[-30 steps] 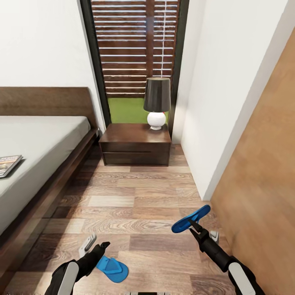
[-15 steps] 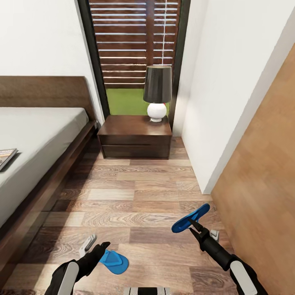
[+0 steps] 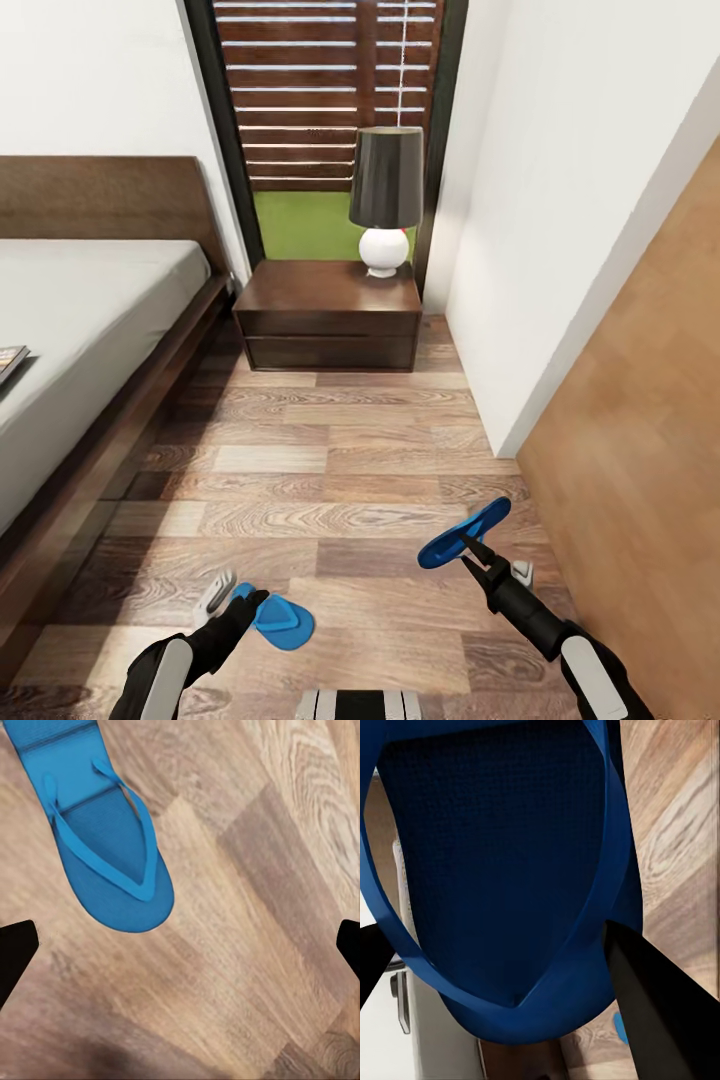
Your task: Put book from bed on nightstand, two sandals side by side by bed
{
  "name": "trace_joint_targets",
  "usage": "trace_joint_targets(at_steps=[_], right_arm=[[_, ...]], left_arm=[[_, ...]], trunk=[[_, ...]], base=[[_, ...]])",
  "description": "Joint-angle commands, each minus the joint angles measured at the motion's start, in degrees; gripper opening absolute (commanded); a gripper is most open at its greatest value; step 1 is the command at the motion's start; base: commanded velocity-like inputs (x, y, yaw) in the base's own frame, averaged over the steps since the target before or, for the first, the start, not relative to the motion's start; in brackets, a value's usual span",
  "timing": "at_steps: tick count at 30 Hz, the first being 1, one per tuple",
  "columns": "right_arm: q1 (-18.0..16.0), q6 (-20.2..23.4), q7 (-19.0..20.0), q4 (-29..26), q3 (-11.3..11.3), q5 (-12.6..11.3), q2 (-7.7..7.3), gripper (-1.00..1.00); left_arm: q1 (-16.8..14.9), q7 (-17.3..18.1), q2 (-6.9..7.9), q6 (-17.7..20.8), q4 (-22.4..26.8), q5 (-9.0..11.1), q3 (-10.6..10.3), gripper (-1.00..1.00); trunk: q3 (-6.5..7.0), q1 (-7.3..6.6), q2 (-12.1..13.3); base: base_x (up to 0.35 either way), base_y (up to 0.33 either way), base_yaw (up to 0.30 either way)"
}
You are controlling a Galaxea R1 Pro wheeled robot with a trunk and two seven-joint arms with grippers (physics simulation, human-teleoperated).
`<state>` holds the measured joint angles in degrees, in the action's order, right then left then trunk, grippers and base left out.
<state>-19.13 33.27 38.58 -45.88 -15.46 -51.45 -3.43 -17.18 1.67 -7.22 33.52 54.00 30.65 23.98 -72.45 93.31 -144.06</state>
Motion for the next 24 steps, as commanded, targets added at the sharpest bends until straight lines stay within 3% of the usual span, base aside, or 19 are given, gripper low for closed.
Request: trace_joint_targets(at_steps=[1, 14, 24], right_arm=[[0.0, 0.5, -0.1, 0.0, -0.1, -0.4, 0.01, -1.00], [0.0, 0.5, -0.1, 0.0, -0.1, -0.4, 0.02, -1.00], [0.0, 0.5, -0.1, 0.0, -0.1, -0.4, 0.08, -1.00]], left_arm=[[0.0, 0.2, -0.07, 0.4, 0.1, 0.1, 0.3, 1.00], [0.0, 0.2, -0.07, 0.3, 0.1, 0.1, 0.3, 1.00], [0.0, -0.2, -0.07, 0.4, 2.9, 0.1, 0.5, 1.00]], trunk=[[-0.27, 0.01, 0.0], [-3.15, 0.35, -0.2], [-3.15, 0.35, -0.2]], base=[[0.000, 0.000, 0.000], [0.000, 0.000, 0.000], [0.000, 0.000, 0.000]])
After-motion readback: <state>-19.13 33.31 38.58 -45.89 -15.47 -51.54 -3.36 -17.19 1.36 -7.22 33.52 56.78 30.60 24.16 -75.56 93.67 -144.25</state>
